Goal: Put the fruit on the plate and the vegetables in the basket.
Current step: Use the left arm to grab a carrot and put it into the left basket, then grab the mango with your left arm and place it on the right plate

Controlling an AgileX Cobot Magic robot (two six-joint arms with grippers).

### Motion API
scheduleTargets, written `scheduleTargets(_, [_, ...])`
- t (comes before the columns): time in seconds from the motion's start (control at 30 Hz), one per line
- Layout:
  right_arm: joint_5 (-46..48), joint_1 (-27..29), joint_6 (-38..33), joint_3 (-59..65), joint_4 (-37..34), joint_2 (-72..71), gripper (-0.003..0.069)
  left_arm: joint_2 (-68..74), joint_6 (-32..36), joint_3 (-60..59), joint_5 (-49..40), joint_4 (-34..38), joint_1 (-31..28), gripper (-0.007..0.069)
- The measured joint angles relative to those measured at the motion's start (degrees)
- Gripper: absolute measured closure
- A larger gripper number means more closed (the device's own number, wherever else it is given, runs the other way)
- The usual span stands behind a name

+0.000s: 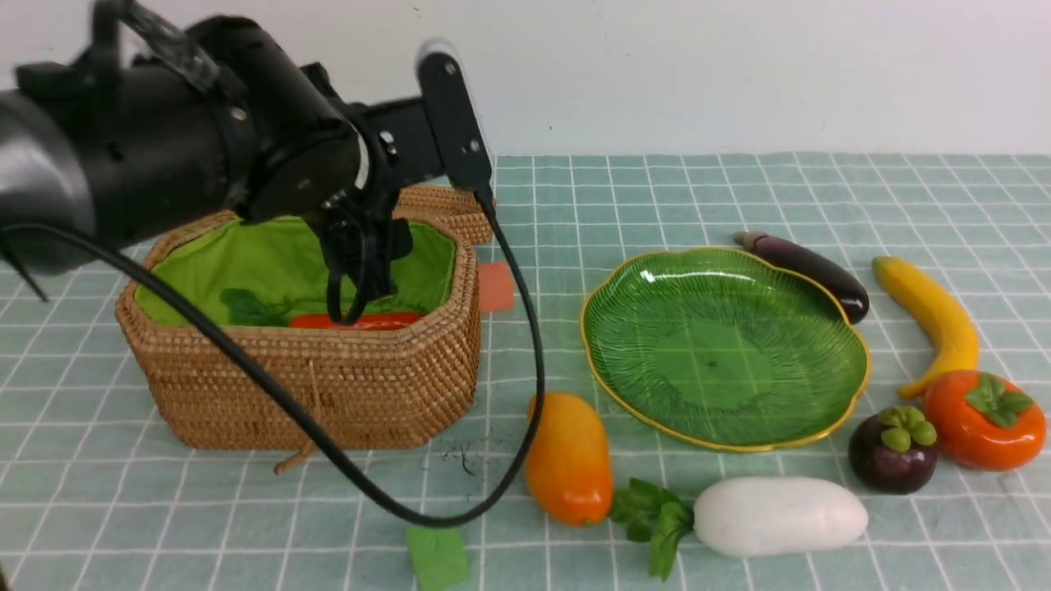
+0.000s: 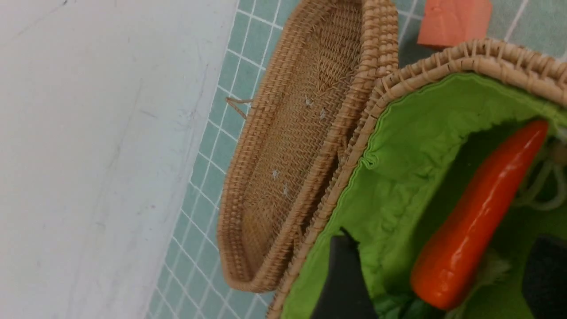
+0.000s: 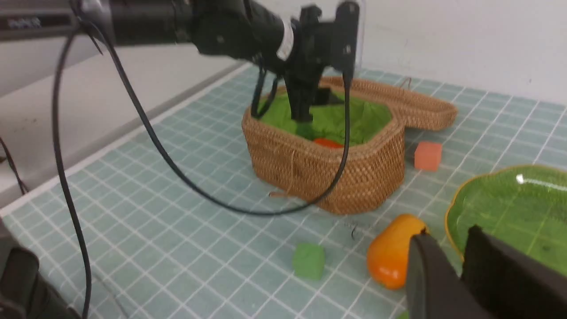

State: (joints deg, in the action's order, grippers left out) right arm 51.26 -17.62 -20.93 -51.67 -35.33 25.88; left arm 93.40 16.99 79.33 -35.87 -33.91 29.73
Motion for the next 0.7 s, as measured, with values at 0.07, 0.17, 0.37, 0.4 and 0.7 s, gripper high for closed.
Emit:
scheduleTargets(0.07, [0.9,0.0,0.0,0.0,0.1,0.7,0.0522,-2.3,-6.0,0.0,-1.1,3.0,1.4,0.0159])
scheduleTargets(0.17, [1.6,0.0,0.0,0.0,0.4,1.1,0.0519,-5.2,-14.8,0.0,-3.6,7.5,4.4,0.0265])
scheduleTargets(0.37, [5.8,0.0,2.0,-1.2,2.5,1.2,0.0514,-7.4,-33.5,0.0,-13.8,20.6,17.6,0.0638])
scheduleTargets(0.4, [7.0,0.0,2.3,-1.7,2.9,1.2,0.0512,-6.3,-35.2,0.0,-14.5,22.4,19.3,0.0637])
scheduleTargets(0.7, [13.6,0.0,2.9,-3.4,3.5,1.1,0.0508,10.0,-40.9,7.0,-15.8,24.3,22.7,0.0333])
